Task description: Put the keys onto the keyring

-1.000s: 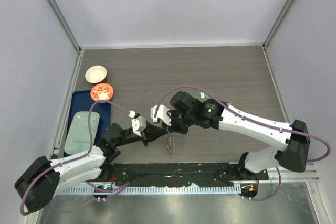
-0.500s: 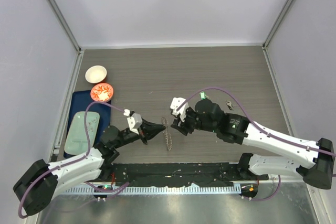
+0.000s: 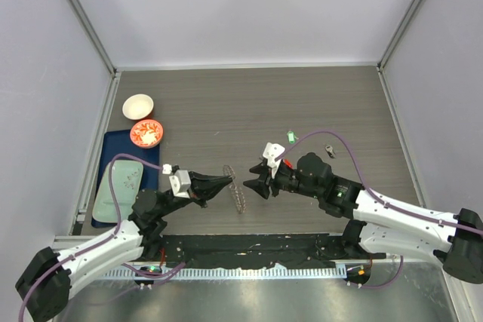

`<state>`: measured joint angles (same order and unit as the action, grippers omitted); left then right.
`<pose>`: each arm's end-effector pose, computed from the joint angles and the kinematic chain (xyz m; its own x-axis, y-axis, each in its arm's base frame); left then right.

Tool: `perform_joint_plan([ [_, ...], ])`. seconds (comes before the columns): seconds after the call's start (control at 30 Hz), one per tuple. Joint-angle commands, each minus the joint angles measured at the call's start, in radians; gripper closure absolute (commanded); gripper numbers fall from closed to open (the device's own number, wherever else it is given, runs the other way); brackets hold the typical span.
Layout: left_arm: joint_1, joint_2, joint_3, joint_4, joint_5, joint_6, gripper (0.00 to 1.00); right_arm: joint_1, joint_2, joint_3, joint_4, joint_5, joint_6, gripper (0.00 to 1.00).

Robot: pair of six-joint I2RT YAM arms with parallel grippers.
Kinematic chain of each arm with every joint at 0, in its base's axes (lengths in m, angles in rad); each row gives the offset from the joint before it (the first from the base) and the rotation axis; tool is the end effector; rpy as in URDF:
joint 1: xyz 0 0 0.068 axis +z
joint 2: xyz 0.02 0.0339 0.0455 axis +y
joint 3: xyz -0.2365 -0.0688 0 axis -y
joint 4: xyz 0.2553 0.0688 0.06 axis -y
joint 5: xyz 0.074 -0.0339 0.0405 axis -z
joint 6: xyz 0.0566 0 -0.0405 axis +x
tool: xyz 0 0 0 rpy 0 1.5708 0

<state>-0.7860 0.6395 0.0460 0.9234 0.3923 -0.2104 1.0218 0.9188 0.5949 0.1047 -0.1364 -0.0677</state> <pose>0.1224 -0.1532 0.2025 0.0340 -0.3071 -0.9511 0.9371 0.3405 -0.0765 0.1315 0.2297 0.2488 -0.0514 -0.2124 -0.9758 -0.9200 0.3903 -0.0365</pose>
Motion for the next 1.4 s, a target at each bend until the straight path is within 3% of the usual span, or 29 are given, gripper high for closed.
perform_joint_plan([
  [0.0, -0.002, -0.05, -0.04, 0.069, -0.02, 0.032, 1.0, -0.019, 0.011, -0.01, 0.211, -0.095, 0.062, 0.49],
  [0.17, -0.004, -0.073, -0.066, 0.052, -0.015, 0.04, 1.0, -0.026, 0.045, -0.006, 0.25, -0.131, 0.065, 0.5],
  [0.57, -0.004, -0.08, -0.101, 0.037, -0.02, 0.054, 1.0, -0.083, 0.051, -0.024, 0.234, -0.019, 0.132, 0.48],
  [0.83, -0.004, -0.135, -0.123, -0.011, -0.056, 0.054, 1.0, -0.141, 0.031, -0.009, 0.075, 0.089, 0.224, 0.28],
  [1.2, -0.004, -0.006, -0.117, 0.101, -0.05, 0.016, 1.0, -0.141, 0.1, -0.075, 0.452, -0.199, 0.246, 0.3],
  [1.37, -0.004, 0.028, -0.107, 0.124, -0.033, 0.006, 1.0, -0.141, 0.163, -0.032, 0.469, -0.324, 0.213, 0.36],
])
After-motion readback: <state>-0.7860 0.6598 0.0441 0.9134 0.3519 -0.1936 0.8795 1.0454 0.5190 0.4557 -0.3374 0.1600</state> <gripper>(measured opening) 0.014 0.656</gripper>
